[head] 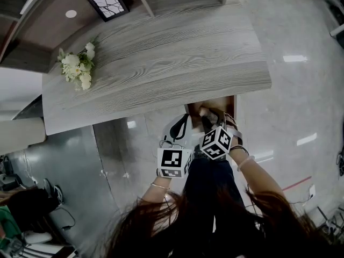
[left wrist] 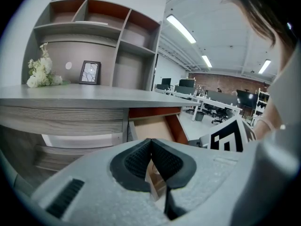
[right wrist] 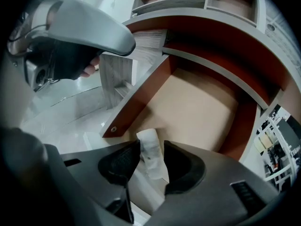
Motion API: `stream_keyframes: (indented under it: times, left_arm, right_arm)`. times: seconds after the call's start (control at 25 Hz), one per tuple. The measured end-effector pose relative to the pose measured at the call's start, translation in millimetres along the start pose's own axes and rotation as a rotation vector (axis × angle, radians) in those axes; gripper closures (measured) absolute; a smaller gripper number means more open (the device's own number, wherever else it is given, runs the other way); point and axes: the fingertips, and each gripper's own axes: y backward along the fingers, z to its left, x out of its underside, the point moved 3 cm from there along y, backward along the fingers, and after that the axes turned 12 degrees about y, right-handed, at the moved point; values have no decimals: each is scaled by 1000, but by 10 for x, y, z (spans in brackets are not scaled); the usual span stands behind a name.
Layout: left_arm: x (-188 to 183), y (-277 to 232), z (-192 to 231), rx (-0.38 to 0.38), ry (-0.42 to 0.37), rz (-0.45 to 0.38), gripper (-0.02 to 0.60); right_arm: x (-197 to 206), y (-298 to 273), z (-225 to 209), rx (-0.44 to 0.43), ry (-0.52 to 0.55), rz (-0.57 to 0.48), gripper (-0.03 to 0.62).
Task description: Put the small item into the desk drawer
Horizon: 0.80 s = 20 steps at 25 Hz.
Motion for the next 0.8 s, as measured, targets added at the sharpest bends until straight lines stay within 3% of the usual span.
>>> stream_keyframes:
  times: [0.8]
  left_arm:
    - [-246,207,-274,-29,-21,-29,566]
  right_arm:
    - [-93,496,-186,41,-67,-78,471]
